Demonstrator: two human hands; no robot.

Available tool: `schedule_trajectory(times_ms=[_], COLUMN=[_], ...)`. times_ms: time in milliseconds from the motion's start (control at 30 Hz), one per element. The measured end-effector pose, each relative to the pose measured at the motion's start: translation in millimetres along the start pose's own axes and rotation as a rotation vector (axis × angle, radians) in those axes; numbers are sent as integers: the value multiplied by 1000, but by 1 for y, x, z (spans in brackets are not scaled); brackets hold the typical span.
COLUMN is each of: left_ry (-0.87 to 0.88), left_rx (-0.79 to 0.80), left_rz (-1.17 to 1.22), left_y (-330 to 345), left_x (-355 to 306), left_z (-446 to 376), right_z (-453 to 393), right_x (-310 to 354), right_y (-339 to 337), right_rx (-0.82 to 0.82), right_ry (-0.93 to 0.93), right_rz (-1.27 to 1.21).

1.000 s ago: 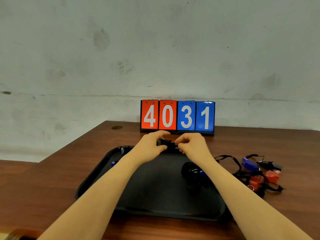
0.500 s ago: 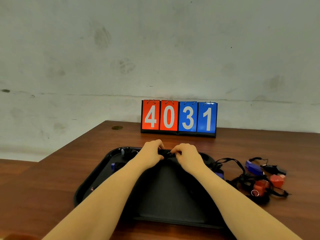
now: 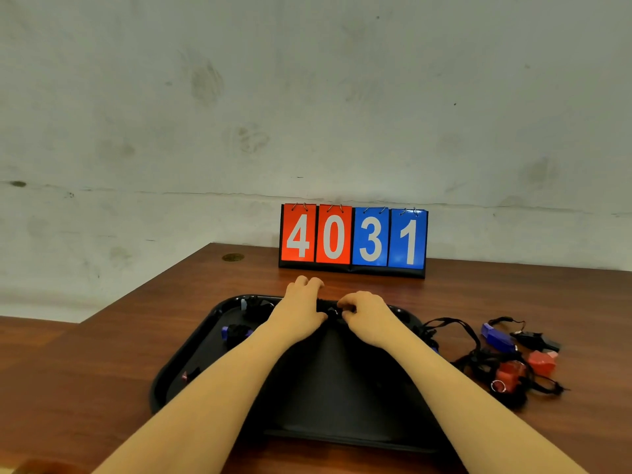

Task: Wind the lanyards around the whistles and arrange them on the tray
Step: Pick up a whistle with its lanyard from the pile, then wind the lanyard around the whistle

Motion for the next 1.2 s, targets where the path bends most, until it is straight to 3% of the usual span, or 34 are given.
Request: schedule_trajectory(times_ms=[200,367,800,933,1200], left_ry=[60,70,206,185,171], left_rx=[-111,-60,140,149,98], left_rz=[9,157,158,136,132], left_y=[-15,-20,6,10,13], left_x=[-19,-41,-86,-91,-92], left_z=[23,40,57,60,55], right_z=[28,55,91,96,91], right_x=[5,-11,-40,-39,-40], right_y=[-29,-46,-63,-63,-51], right_rx=[-45,-101,21,62,-29], right_ry=[-35,-14,-31,-33,0], right_rz=[-160,-191,-12,59,184])
Point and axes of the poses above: each hand's wrist, its own z-axis away from the middle knuckle, its own y-axis out of the palm, x = y × z, the point moved 1 cm from there along -z, towards the middle knuckle, and after that the axes turned 9 degrees about -z, right-handed, at the moved point
